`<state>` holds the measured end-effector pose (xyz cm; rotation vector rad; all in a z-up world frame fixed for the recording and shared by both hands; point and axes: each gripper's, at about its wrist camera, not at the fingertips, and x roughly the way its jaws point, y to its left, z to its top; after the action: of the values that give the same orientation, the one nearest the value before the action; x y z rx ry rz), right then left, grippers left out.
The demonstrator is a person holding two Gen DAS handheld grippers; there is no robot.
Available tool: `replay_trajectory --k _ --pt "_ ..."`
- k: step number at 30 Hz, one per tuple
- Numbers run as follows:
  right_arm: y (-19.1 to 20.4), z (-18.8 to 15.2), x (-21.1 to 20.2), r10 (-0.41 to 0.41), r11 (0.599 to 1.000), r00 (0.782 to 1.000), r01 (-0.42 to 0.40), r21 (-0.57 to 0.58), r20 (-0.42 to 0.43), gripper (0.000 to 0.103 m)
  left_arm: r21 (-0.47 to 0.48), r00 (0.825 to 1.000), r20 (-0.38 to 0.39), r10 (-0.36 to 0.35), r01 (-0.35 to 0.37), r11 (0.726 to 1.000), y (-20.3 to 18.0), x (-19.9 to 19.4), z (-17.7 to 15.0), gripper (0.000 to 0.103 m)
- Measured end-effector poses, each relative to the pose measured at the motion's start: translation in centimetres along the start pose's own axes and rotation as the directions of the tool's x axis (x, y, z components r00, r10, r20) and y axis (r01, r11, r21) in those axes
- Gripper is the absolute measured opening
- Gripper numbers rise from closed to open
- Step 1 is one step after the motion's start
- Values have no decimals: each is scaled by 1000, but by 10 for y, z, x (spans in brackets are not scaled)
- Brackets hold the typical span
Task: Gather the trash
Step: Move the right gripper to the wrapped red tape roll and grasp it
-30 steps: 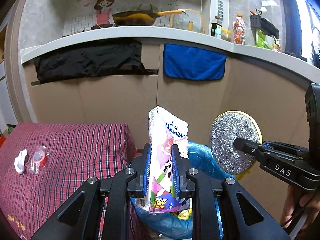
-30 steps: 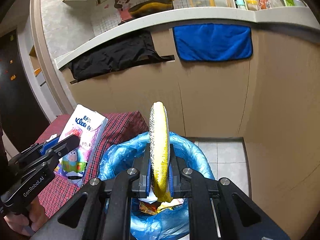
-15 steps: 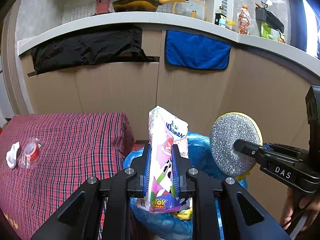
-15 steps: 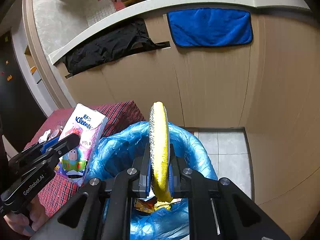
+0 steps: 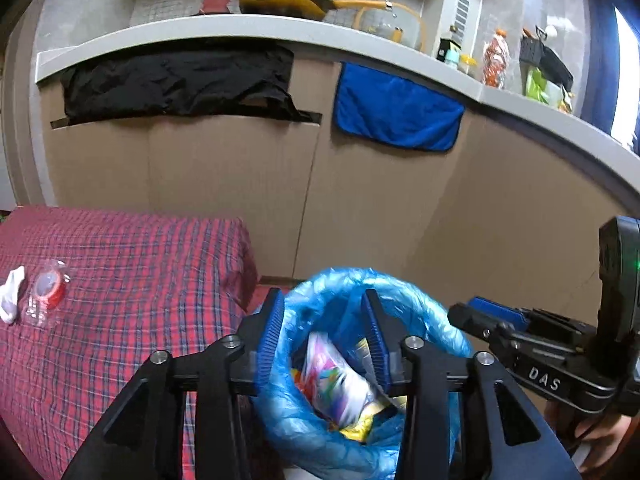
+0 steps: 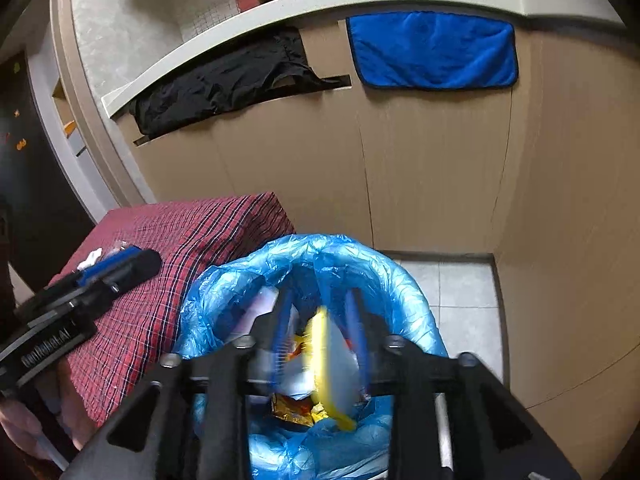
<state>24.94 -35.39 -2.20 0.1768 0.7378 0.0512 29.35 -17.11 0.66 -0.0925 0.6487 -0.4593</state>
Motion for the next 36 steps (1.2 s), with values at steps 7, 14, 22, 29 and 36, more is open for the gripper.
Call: replay_trajectory --k 7,14,22,29,36 --pt "21 9 -14 3 1000 1000 -2 -18 24 39 -36 994 52 94 -92 995 55 -44 8 42" --pt "86 19 -15 53 990 998 -48 -131 31 39 -123 954 75 292 -281 952 156 -98 -1 42" --pt "203 31 18 132 927 991 -134 -349 -29 40 -274 913 10 408 -390 879 269 -138 -33 42" --pt "307 33 69 179 814 977 -215 -539 -119 49 -324 899 -14 437 -417 849 328 -154 -49 42" --pt "371 24 134 198 746 960 -279 -605 -199 47 -338 911 -36 411 -398 853 362 -154 -62 42"
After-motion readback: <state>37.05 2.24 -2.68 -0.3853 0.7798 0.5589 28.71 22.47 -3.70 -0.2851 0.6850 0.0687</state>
